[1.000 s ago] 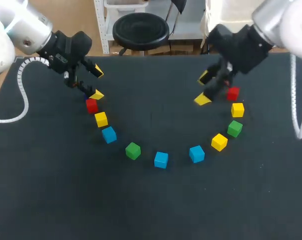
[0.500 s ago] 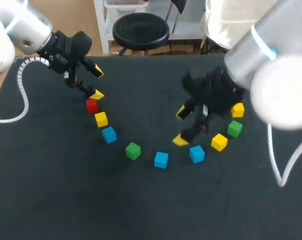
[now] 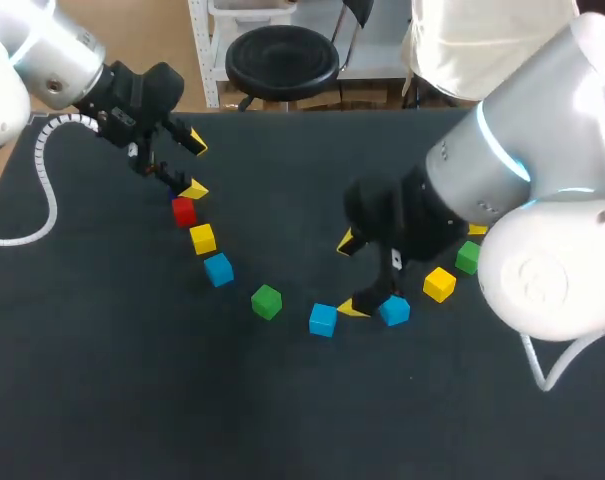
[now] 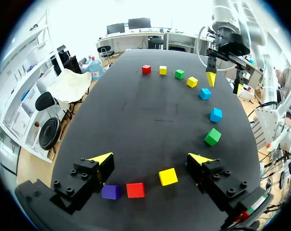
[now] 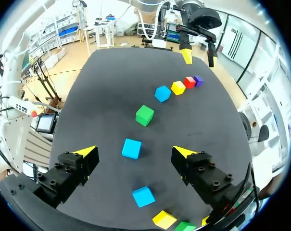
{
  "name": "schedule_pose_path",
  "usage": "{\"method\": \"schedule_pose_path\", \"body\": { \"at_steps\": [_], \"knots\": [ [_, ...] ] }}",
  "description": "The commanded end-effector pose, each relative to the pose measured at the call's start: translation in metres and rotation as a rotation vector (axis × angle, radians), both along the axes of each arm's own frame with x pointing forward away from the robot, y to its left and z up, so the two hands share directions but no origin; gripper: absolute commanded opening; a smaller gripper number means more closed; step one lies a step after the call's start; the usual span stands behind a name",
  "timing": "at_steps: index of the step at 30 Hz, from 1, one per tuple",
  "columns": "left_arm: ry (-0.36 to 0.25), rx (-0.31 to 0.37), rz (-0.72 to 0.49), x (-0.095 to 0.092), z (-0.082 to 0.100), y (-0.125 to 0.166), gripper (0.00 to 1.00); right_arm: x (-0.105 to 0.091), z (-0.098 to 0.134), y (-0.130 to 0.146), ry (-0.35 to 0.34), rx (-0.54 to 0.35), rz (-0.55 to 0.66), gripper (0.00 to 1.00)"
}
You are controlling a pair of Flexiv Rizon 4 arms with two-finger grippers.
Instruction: Place the blue cubes, place green cubes on the blue cubes, place the yellow cubes on the green cubes, then place the red cubes on the yellow cubes, and place purple cube on the red cubes.
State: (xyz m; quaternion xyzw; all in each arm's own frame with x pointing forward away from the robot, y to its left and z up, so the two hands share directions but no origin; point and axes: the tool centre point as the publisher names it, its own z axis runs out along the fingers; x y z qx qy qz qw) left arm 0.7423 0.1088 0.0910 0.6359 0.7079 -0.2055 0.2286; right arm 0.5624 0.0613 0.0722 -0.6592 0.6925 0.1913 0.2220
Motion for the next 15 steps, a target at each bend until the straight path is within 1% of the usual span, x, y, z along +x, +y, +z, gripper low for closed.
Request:
{"method": "schedule_pose_path", "body": {
  "at_steps": [1,9,12,15],
  "knots": [
    [-0.002,0.000,0.000,-0.001,0.000,0.000,1.00,0.004,0.000,0.000,0.017,0.004,0.013,1.00],
    [-0.002,0.000,0.000,-0.001,0.000,0.000,1.00,0.004,0.000,0.000,0.017,0.004,0.013,1.00],
    [-0.002,0.000,0.000,-0.001,0.000,0.000,1.00,-0.018,-0.004,0.008,0.014,0.023,-0.004,1.00],
    [-0.002,0.000,0.000,-0.001,0.000,0.000,1.00,-0.042,-0.009,0.007,0.009,0.052,-0.042,1.00]
  ]
}}
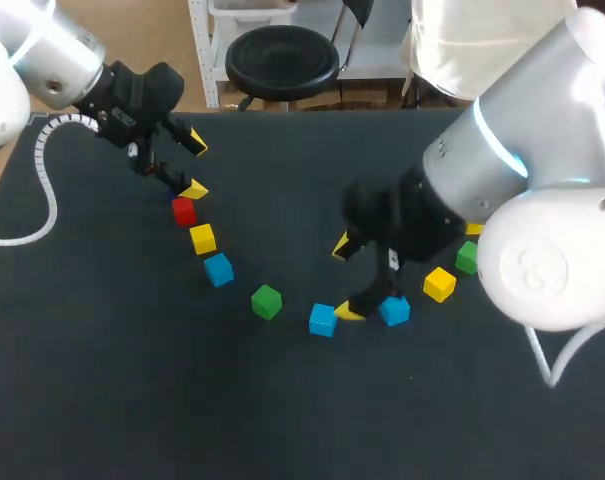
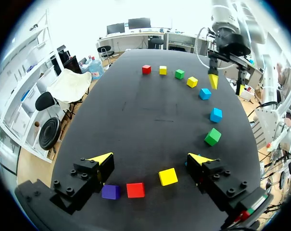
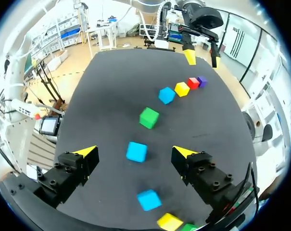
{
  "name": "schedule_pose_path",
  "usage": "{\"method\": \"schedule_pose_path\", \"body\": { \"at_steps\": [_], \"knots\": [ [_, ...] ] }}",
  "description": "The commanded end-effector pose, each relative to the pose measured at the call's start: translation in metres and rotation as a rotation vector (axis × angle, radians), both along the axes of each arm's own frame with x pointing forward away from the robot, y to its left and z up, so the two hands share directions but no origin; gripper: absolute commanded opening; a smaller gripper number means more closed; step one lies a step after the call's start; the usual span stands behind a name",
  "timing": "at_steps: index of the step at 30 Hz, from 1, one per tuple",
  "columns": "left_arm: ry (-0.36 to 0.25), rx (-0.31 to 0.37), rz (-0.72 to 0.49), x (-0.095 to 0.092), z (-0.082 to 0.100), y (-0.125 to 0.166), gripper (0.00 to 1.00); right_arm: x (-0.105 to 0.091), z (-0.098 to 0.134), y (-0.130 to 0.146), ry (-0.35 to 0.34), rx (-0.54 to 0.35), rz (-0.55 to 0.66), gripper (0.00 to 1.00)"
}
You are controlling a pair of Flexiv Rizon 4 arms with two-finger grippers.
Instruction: Place the blue cubes, place green cubes on the blue cubes, place the yellow cubes on the green cubes, then place the red cubes on the yellow cubes, and place purple cube on the red cubes.
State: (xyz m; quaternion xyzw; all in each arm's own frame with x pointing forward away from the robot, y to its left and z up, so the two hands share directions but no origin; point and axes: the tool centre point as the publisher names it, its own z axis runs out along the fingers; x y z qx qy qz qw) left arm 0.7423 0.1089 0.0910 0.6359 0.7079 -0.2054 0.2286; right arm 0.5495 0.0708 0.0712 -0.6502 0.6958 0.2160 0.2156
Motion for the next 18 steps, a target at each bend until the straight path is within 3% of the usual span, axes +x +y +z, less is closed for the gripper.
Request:
{"method": "schedule_pose_path", "body": {
  "at_steps": [1,7,11,14,18],
  "knots": [
    [-0.002,0.000,0.000,-0.001,0.000,0.000,1.00,-0.037,-0.010,-0.003,-0.031,0.029,-0.055,1.00],
    [-0.002,0.000,0.000,-0.001,0.000,0.000,1.00,-0.066,-0.023,-0.008,-0.031,0.017,-0.064,1.00],
    [-0.002,0.000,0.000,-0.001,0.000,0.000,1.00,-0.068,-0.029,-0.019,-0.088,0.017,-0.097,1.00],
    [-0.002,0.000,0.000,-0.001,0.000,0.000,1.00,-0.064,-0.033,-0.029,-0.132,0.066,-0.127,1.00],
    [-0.002,0.000,0.000,-0.001,0.000,0.000,1.00,-0.054,-0.035,-0.034,-0.119,0.114,-0.121,1.00]
  ]
}}
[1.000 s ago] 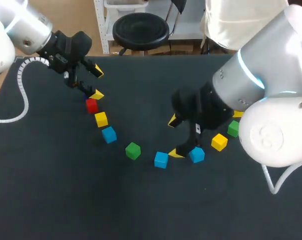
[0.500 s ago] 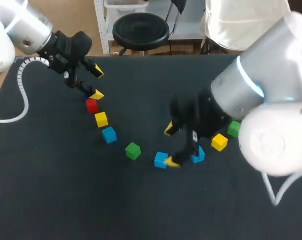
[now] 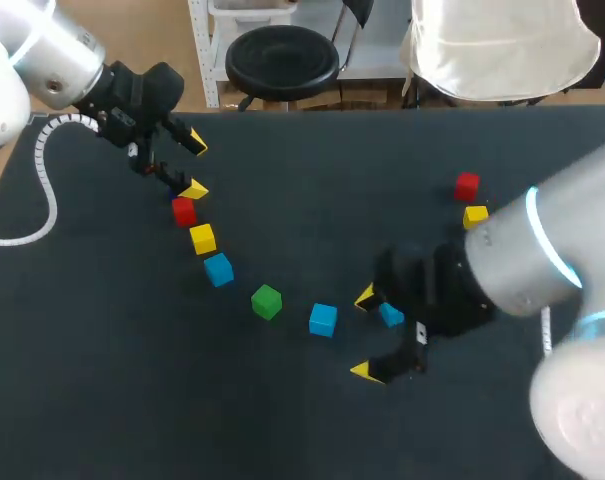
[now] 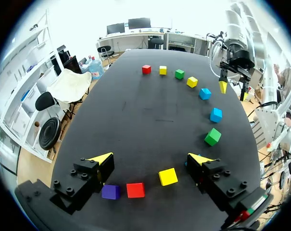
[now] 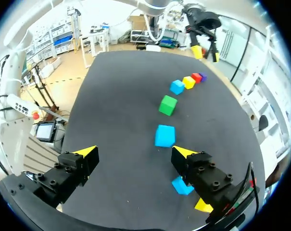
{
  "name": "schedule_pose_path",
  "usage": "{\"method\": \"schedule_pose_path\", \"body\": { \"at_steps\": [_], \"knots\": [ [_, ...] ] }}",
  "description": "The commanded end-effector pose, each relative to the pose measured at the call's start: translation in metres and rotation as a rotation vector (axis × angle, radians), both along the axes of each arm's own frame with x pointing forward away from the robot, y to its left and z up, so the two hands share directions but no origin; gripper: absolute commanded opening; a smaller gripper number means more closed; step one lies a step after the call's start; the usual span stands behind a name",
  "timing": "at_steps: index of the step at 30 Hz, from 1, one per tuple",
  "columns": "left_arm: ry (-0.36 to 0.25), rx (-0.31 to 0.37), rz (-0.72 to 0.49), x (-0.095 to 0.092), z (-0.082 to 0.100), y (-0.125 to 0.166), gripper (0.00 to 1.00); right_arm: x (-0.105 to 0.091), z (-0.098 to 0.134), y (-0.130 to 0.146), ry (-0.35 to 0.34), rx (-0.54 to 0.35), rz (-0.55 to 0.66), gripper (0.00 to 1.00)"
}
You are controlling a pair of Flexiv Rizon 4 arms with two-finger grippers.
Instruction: Place the blue cubes, place green cubes on the blue cubes, place the yellow cubes on the green cubes, then place the red cubes on the yellow cubes, and place purple cube on the red cubes.
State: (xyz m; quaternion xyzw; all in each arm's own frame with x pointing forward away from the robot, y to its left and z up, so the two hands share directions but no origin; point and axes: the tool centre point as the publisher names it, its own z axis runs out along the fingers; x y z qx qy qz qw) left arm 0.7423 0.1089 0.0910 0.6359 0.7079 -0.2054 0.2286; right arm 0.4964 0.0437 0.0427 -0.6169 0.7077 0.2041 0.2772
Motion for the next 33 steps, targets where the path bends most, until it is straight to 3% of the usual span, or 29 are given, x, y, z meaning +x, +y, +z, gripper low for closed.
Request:
{"method": "schedule_pose_path", "body": {
  "at_steps": [1,3,11,19,33],
  "knots": [
    [-0.002,0.000,0.000,-0.001,0.000,0.000,1.00,0.003,-0.007,-0.006,-0.014,0.059,-0.006,1.00],
    [-0.002,0.000,0.000,-0.001,0.000,0.000,1.00,0.009,-0.007,-0.001,0.028,0.056,0.014,1.00],
    [-0.002,0.000,0.000,-0.001,0.000,0.000,1.00,0.014,-0.010,0.028,0.044,0.124,0.105,1.00],
    [-0.002,0.000,0.000,-0.001,0.000,0.000,1.00,0.025,-0.017,0.022,0.051,0.220,0.107,1.00],
    [-0.002,0.000,0.000,-0.001,0.000,0.000,1.00,0.033,-0.025,0.041,0.126,0.247,0.141,1.00]
  ]
}}
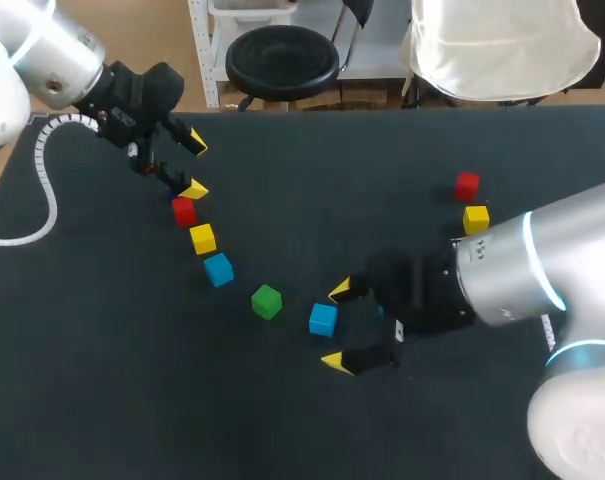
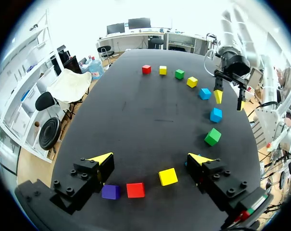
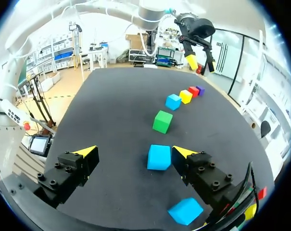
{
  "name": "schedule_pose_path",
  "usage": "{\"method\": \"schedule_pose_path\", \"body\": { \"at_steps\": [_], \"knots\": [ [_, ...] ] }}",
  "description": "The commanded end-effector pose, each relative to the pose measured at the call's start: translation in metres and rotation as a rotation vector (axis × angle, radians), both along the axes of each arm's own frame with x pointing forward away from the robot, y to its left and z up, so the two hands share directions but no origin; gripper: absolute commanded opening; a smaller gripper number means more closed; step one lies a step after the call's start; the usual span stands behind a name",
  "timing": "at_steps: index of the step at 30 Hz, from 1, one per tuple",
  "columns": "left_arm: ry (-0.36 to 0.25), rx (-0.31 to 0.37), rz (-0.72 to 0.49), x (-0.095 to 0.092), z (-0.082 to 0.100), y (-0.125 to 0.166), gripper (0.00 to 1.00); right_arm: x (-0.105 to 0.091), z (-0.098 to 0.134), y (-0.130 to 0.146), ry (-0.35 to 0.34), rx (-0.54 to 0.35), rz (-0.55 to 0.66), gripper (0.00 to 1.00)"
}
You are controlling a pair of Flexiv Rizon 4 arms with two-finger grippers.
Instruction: Place the blue cubes, place green cubes on the blue cubes, place the yellow cubes on the green cubes, then place the red cubes on the yellow cubes, and place purple cube on the red cubes.
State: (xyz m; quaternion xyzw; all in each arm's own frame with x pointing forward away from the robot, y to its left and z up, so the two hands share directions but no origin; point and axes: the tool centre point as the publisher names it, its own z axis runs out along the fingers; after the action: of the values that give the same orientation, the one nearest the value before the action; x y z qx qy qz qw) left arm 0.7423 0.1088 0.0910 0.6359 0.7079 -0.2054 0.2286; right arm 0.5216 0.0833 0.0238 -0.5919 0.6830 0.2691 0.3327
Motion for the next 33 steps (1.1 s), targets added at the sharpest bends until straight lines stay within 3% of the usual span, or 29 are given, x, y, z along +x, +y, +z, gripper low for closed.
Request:
{"method": "schedule_pose_path", "body": {
  "at_steps": [1,19,33],
  "knots": [
    [-0.002,0.000,0.000,-0.001,0.000,0.000,1.00,0.008,-0.007,0.001,0.118,0.055,0.138,1.00],
    [-0.002,0.000,0.000,-0.001,0.000,0.000,1.00,0.007,-0.009,0.002,0.164,-0.037,0.108,1.00],
    [-0.002,0.000,0.000,-0.001,0.000,0.000,1.00,0.015,-0.009,-0.012,0.153,-0.103,0.086,1.00]
  ]
}}
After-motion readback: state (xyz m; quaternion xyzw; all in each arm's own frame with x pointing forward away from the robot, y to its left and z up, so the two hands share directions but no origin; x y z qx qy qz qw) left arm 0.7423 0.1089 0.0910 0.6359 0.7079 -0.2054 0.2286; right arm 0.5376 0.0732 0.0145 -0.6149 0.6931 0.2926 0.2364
